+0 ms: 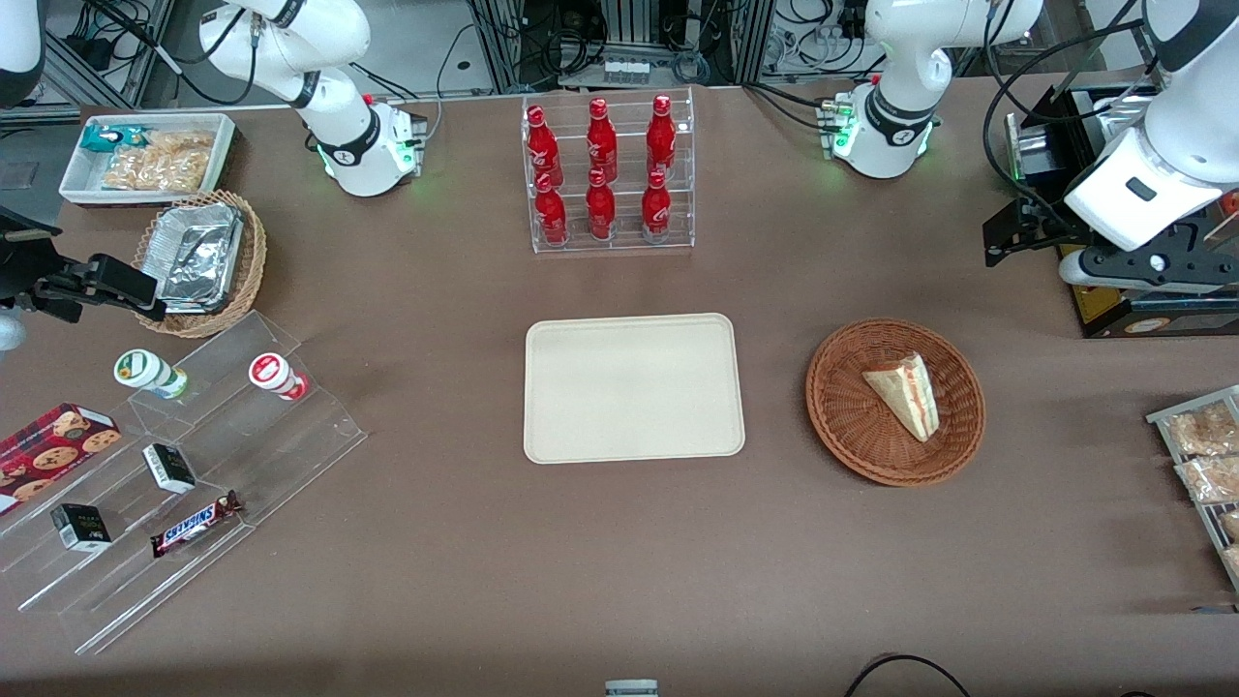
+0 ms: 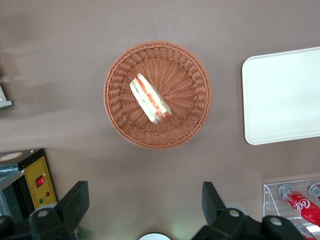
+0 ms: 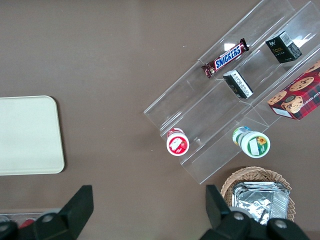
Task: Place sandwich from basket to tray
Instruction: 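Move the left gripper over the wrapped sandwich in the wicker basket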
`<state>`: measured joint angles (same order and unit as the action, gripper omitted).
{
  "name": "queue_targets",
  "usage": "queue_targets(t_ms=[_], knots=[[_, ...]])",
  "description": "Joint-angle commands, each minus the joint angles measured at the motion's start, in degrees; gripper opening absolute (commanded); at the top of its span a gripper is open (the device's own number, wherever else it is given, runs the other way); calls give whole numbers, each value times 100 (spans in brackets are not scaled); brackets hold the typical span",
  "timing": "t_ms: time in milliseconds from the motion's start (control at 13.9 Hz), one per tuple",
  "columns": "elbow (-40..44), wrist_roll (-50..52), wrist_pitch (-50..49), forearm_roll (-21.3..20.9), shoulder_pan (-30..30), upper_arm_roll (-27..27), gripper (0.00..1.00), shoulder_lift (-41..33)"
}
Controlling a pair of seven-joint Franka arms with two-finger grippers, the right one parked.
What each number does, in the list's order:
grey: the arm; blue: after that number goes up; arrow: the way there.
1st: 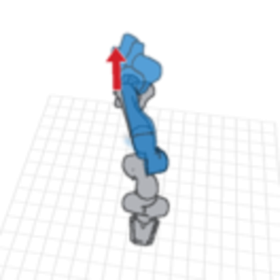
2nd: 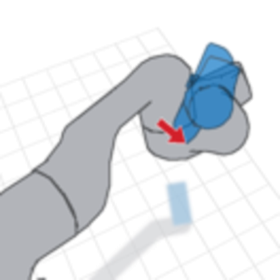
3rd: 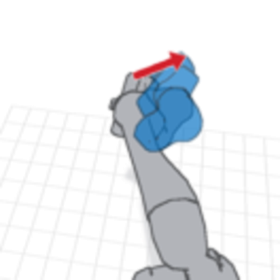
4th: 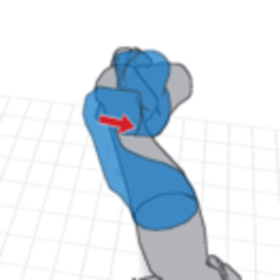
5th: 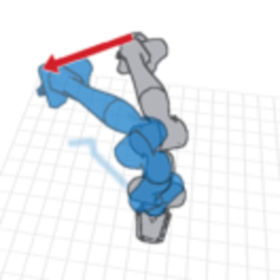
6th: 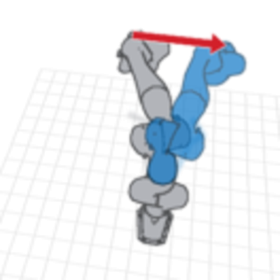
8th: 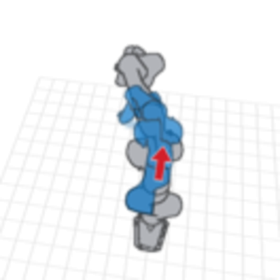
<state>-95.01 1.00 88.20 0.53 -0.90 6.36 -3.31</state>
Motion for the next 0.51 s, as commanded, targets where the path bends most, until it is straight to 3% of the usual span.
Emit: queue_targets(t_ms=[0, 433], knots=[[132, -65, 82, 44, 20, 15, 100, 163], [-403, -136, 249, 96, 2, 23, 100, 392]])
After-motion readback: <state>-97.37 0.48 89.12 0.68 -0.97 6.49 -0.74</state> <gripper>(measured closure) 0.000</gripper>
